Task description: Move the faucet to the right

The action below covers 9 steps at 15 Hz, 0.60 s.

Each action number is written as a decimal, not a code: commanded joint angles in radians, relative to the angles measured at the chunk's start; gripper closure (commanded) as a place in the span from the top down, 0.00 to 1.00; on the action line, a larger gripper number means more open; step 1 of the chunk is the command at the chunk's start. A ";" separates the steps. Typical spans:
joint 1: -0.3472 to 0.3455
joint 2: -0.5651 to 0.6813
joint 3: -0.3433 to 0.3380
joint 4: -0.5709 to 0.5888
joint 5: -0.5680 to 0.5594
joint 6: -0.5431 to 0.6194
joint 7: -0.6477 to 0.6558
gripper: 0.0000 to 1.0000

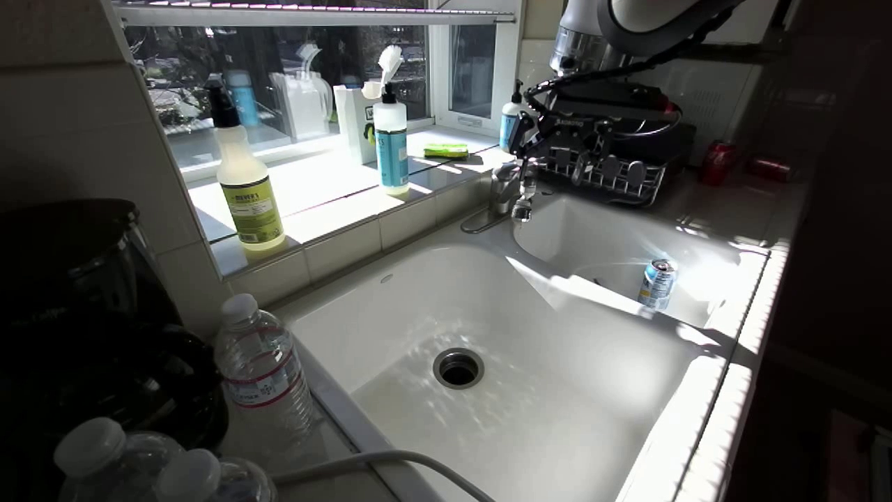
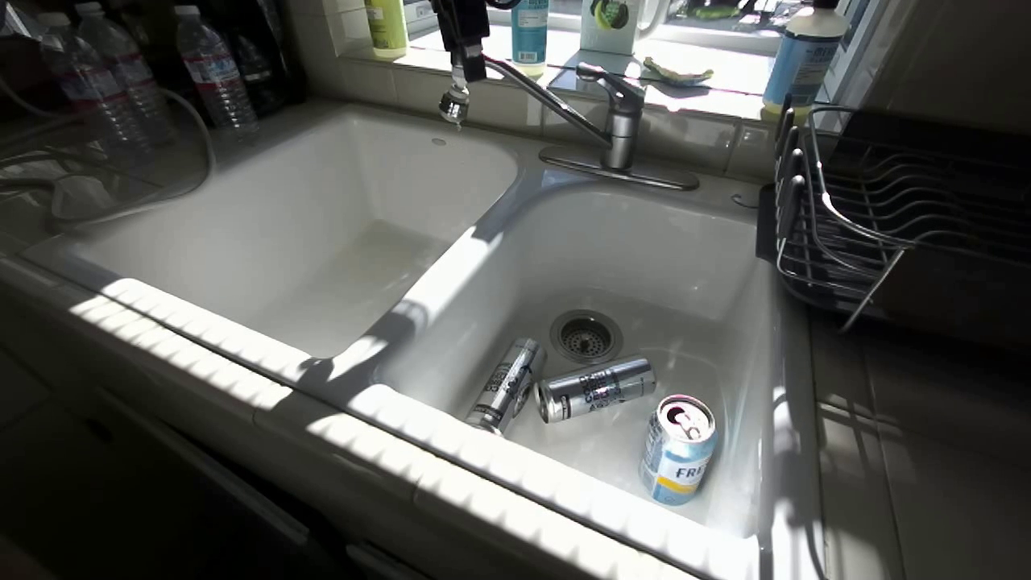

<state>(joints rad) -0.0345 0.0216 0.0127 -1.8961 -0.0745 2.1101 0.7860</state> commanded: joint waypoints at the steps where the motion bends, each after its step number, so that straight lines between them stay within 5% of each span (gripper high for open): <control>1: 0.009 -0.015 -0.013 -0.028 0.007 0.011 0.008 1.00; 9: 0.003 -0.010 -0.022 -0.045 0.009 0.059 -0.003 1.00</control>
<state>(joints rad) -0.0345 0.0219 0.0074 -1.9020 -0.0727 2.1263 0.7848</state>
